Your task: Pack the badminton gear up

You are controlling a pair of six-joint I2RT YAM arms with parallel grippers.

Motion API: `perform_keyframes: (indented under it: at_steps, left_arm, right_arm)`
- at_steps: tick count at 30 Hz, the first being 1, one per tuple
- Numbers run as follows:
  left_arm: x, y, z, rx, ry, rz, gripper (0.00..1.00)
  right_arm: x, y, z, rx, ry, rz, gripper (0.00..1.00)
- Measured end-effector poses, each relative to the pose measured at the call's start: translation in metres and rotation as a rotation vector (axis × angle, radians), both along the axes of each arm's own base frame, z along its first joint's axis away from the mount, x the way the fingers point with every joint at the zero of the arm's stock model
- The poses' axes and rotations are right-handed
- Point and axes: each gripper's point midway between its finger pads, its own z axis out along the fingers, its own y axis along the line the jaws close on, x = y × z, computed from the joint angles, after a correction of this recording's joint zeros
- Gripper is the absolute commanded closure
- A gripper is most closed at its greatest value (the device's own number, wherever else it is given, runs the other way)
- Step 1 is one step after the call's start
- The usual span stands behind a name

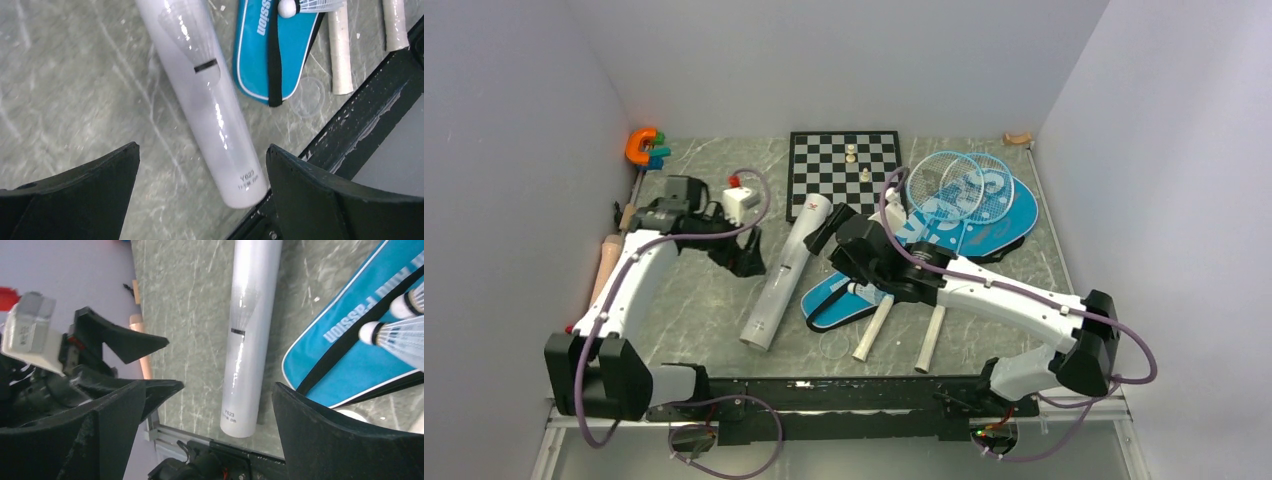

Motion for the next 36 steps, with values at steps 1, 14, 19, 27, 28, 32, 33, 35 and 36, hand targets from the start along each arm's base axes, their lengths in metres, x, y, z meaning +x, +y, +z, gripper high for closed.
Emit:
perform_keyframes:
  at_steps: [1,14,19,27,28,32,33,35,36]
  left_arm:
    - [0.003,-0.009,-0.003,0.003,0.006,-0.014,0.01]
    - [0.043,-0.076,-0.058,0.206,-0.017,-0.068,0.01]
    - [0.054,-0.081,-0.070,0.228,-0.029,-0.065,0.01]
    - [0.058,-0.092,-0.104,0.250,0.035,-0.106,0.01]
    - [0.057,-0.091,-0.108,0.256,0.040,-0.113,0.01]
    - [0.058,-0.091,-0.114,0.267,0.031,-0.142,0.01]
    - [0.058,-0.091,-0.114,0.269,0.026,-0.151,0.01]
    - [0.059,-0.091,-0.114,0.273,0.014,-0.172,0.01]
    - [0.058,-0.090,-0.115,0.278,0.009,-0.183,0.01]
  right_arm:
    - [0.002,-0.004,0.002,-0.004,-0.011,-0.009,0.00]
    - [0.033,-0.126,0.020,-0.080,-0.082,-0.186,0.00]
    - [0.040,-0.143,0.017,-0.115,-0.072,-0.184,0.00]
    - [0.045,-0.163,-0.005,-0.165,-0.014,-0.181,0.00]
    - [0.046,-0.168,-0.008,-0.172,-0.005,-0.188,0.00]
    - [0.051,-0.182,-0.016,-0.191,0.017,-0.203,0.00]
    - [0.052,-0.185,-0.018,-0.193,0.023,-0.204,0.00]
    - [0.053,-0.190,-0.022,-0.199,0.034,-0.207,0.01]
    - [0.053,-0.191,-0.025,-0.201,0.044,-0.205,0.02]
